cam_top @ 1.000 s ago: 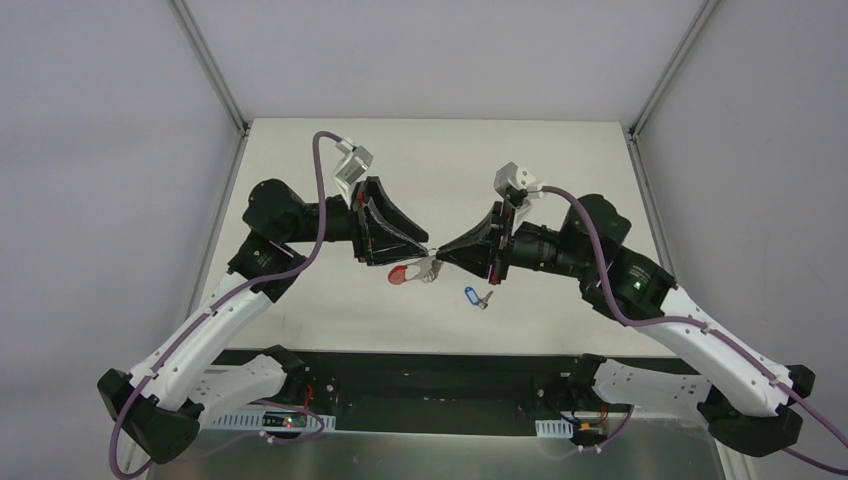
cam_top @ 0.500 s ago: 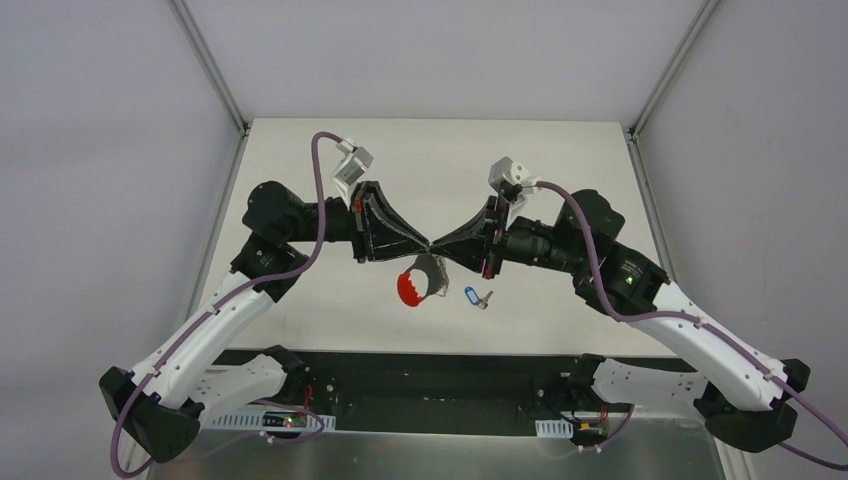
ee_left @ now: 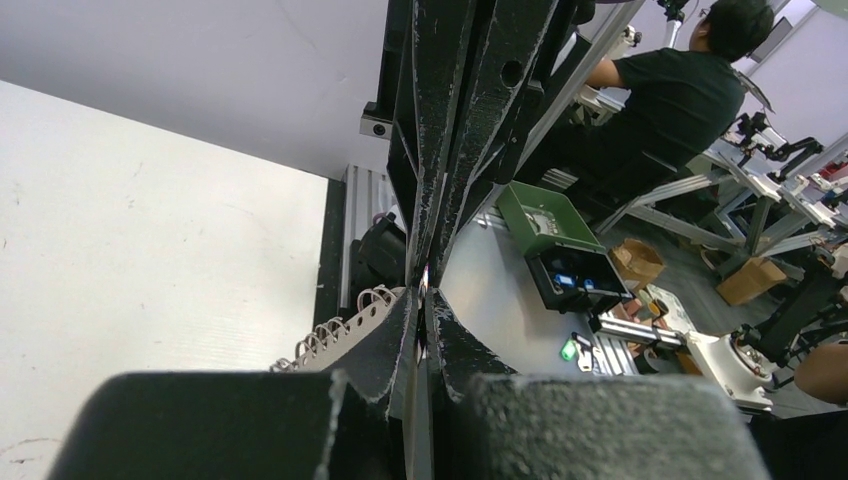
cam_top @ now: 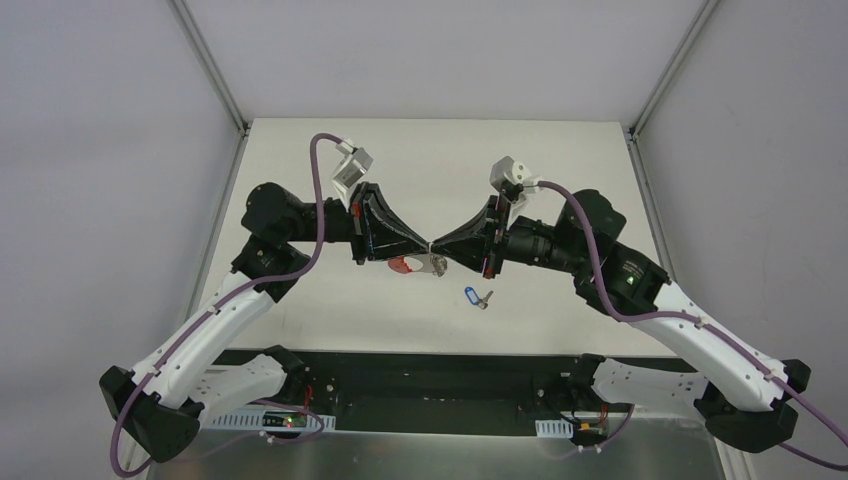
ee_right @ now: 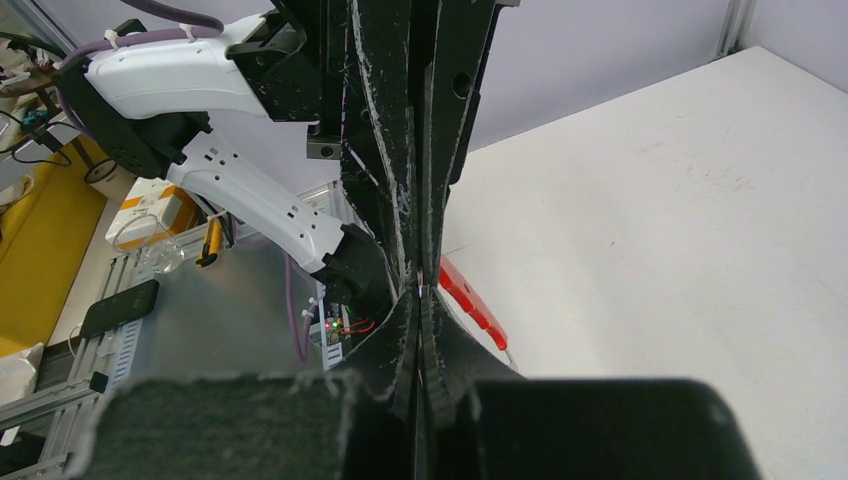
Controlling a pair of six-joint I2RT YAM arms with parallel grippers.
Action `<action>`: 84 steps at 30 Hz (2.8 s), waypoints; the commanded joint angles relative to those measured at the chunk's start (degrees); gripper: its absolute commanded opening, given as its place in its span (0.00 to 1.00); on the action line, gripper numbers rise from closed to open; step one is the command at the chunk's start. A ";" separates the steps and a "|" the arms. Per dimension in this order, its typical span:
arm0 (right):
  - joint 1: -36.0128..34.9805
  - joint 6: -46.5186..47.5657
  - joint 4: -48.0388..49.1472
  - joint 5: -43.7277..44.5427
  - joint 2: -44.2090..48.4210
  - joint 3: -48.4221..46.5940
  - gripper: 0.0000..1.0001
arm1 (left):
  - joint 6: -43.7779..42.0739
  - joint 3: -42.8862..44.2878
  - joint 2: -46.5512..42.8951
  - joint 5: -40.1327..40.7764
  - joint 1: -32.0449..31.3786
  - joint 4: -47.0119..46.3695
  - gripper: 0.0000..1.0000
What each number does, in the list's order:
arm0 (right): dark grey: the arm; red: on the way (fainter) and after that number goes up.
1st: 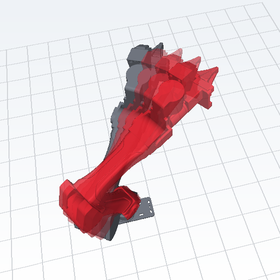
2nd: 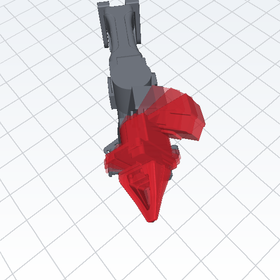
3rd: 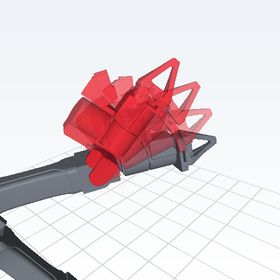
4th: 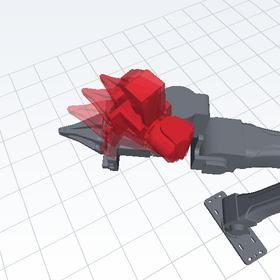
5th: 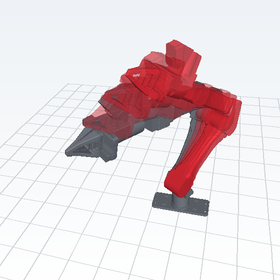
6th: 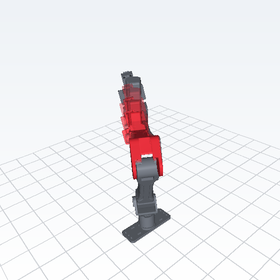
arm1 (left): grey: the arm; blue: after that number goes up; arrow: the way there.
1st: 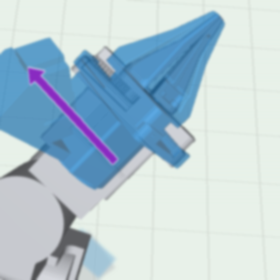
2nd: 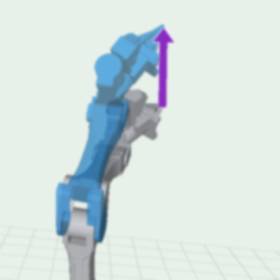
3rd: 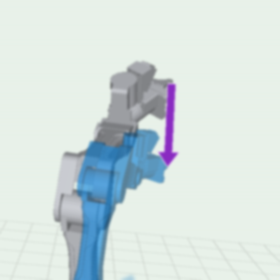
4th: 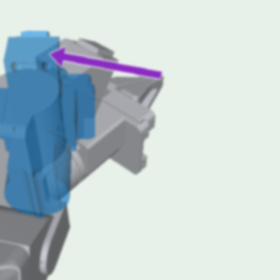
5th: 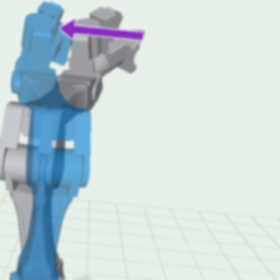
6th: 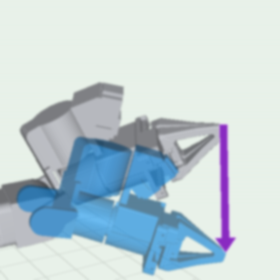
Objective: Put the keys on the keyring
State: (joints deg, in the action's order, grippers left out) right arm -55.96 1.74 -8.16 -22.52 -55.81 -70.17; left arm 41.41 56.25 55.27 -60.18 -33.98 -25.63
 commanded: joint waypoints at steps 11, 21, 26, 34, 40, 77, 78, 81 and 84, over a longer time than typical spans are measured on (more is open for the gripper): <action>0.07 -0.15 -3.95 0.70 2.92 -2.70 0.21 | -1.79 1.46 1.32 1.01 -0.83 0.96 0.00; 0.11 2.76 -14.47 4.51 3.72 -6.84 0.54 | -6.35 3.62 1.98 0.38 -0.83 8.88 0.00; 0.14 5.41 -26.68 6.11 -1.25 -16.02 0.57 | -9.47 6.49 3.01 -2.15 -1.27 14.48 0.00; 0.22 6.70 -46.87 3.62 -13.01 -33.51 0.50 | -16.32 9.91 4.75 -5.05 -2.41 23.64 0.00; 0.22 6.84 -50.91 1.16 -16.31 -37.51 0.47 | -19.46 12.36 5.00 -7.15 -2.39 29.25 0.00; 0.20 4.57 -46.97 -5.64 -21.60 -34.28 0.27 | -21.13 12.18 5.26 -6.89 -2.67 31.29 0.00; 0.17 4.62 -46.96 -5.72 -21.56 -34.10 0.27 | -21.15 12.21 5.33 -6.88 -2.67 31.33 0.00; 0.20 4.72 -47.02 -6.02 -21.56 -33.48 0.27 | -21.19 12.39 5.40 -6.89 -2.67 31.34 0.00; 0.15 4.79 -47.16 -5.80 -21.61 -33.27 0.26 | -21.19 12.33 5.25 -6.80 -2.67 31.33 0.00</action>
State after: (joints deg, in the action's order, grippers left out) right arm -55.86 5.89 -54.85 -27.11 -77.49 -103.72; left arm 21.54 66.83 60.77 -65.82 -36.07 6.72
